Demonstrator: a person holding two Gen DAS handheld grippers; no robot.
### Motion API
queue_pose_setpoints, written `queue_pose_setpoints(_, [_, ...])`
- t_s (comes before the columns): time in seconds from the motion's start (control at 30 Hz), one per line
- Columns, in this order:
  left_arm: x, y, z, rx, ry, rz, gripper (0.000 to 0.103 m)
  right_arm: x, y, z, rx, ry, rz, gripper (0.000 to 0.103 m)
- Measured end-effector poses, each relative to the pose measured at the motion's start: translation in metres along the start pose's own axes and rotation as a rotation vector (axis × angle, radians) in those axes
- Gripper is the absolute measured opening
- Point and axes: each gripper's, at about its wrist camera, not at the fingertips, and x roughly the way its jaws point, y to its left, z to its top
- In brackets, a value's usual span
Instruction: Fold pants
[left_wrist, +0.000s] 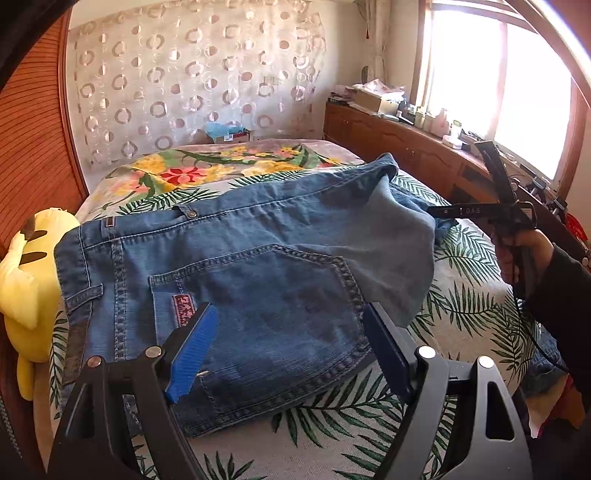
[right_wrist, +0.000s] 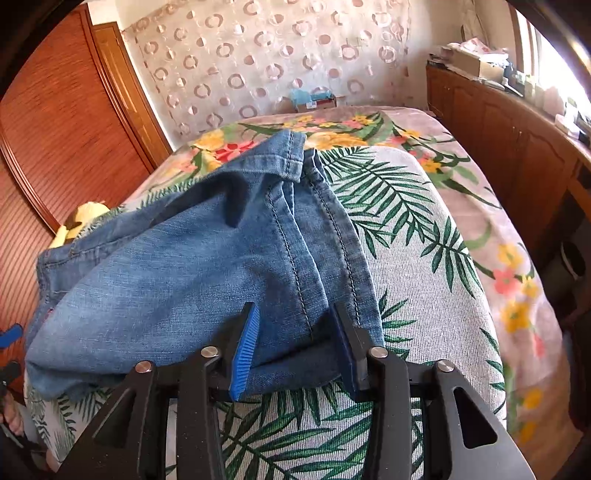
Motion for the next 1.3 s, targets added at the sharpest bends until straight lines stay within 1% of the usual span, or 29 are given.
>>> queue_pose_setpoints(0.03, [0.000,-0.001,0.000,0.001,0.001,0.000,0.081,-0.001,-0.002,0.001,-0.006,-0.003,0.008,0.011])
queue_pose_setpoints(0.07, [0.000,-0.001,0.000,0.002,0.002,0.000,0.081,-0.003,-0.005,0.001,-0.014,-0.008,0.018,0.008])
queue_pose_setpoints(0.13, [-0.001,-0.001,0.000,0.004,0.003,0.002,0.081,-0.014,-0.008,-0.002,-0.038,-0.036,0.021,0.006])
queue_pose_setpoints(0.2, [-0.001,-0.001,0.000,0.005,0.002,0.002,0.081,-0.030,-0.011,0.002,-0.049,-0.080,-0.001,0.006])
queue_pose_setpoints(0.33, [-0.003,-0.002,0.000,0.007,-0.002,0.002,0.081,-0.070,-0.035,0.006,-0.005,-0.167,-0.020,0.005])
queue_pose_setpoints(0.4, [-0.003,-0.002,-0.001,0.009,-0.001,0.002,0.081,-0.081,-0.046,0.002,0.012,-0.170,-0.024,0.005])
queue_pose_setpoints(0.5, [-0.002,-0.002,-0.003,0.011,0.003,0.001,0.081,-0.076,-0.051,-0.007,0.002,-0.122,-0.057,0.005])
queue_pose_setpoints(0.67, [0.001,-0.002,-0.004,0.017,0.014,-0.001,0.081,-0.061,-0.046,-0.012,-0.004,-0.066,-0.094,0.005])
queue_pose_setpoints(0.7, [0.001,-0.003,-0.004,0.022,0.018,0.001,0.081,-0.056,-0.042,-0.003,0.000,-0.058,-0.098,0.005])
queue_pose_setpoints(0.83, [0.002,-0.003,-0.004,0.023,0.019,0.003,0.081,-0.052,-0.035,0.009,0.001,-0.042,-0.109,0.005])
queue_pose_setpoints(1.07, [-0.001,-0.003,-0.005,0.018,0.015,0.013,0.081,-0.068,-0.020,0.021,-0.033,-0.079,-0.072,0.005])
queue_pose_setpoints(1.2, [-0.010,0.005,-0.007,0.002,0.004,0.017,0.081,-0.082,0.007,0.030,-0.081,-0.106,-0.035,0.005])
queue_pose_setpoints(1.3, [-0.017,0.012,-0.009,-0.010,-0.004,0.024,0.081,-0.092,0.037,0.037,-0.133,-0.129,0.004,0.005])
